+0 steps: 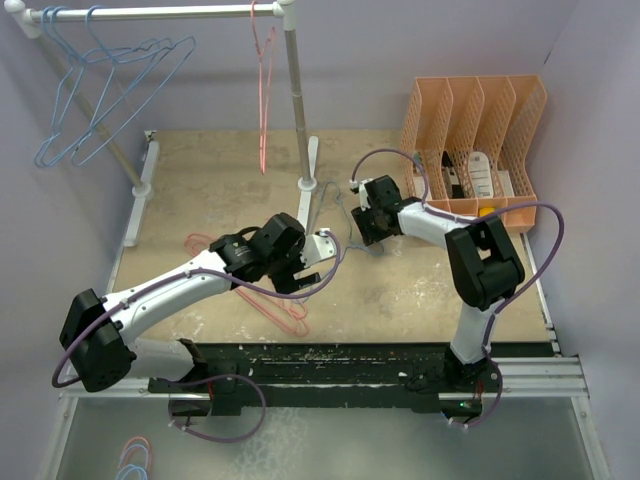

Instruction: Organize the hangers

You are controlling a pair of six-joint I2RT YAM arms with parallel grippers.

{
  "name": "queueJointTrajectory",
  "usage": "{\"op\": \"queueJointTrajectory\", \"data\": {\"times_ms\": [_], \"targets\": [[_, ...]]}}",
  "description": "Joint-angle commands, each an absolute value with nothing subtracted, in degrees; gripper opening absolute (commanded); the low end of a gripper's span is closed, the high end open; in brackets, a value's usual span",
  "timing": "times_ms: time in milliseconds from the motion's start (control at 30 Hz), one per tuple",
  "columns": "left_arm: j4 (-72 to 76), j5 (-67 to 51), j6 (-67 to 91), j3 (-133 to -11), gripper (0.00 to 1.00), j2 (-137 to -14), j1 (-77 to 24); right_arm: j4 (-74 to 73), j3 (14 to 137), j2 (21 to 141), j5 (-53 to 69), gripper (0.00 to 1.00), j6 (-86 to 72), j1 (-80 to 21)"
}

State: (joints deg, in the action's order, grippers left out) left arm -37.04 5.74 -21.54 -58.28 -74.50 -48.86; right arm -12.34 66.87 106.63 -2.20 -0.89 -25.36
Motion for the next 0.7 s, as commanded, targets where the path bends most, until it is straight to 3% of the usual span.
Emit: {"op": "queueJointTrajectory", "data": {"times_ms": [0,67,233,433,667], "targets": [[-34.80,4.84,-20.18,-58.54,0.99,-73.46,-48.61,-11.34,66.91,108.04,-3.44,0.45,-0.36,-24.90],[-34.71,4.83,-20.21,-58.69,0.99,-73.83,-48.60,-11.55,66.68,108.84,-3.87,0.39,-0.99,-24.79],[-34.95,4.44,-20.11,-58.91,0.99,-74.40,-48.60,-11.91,64.64,108.15,-4.86,0.34,-3.84,-24.75],[-35.49,4.01,-20.06,-59.07,0.99,-74.89,-48.60,-14.34,64.42,105.29,-6.59,0.45,-6.32,-24.36],[-35.24,3.96,-20.13,-59.41,0.99,-75.42,-48.59,-16.71,63.75,104.25,-6.59,0.45,-6.14,-24.19]]}}
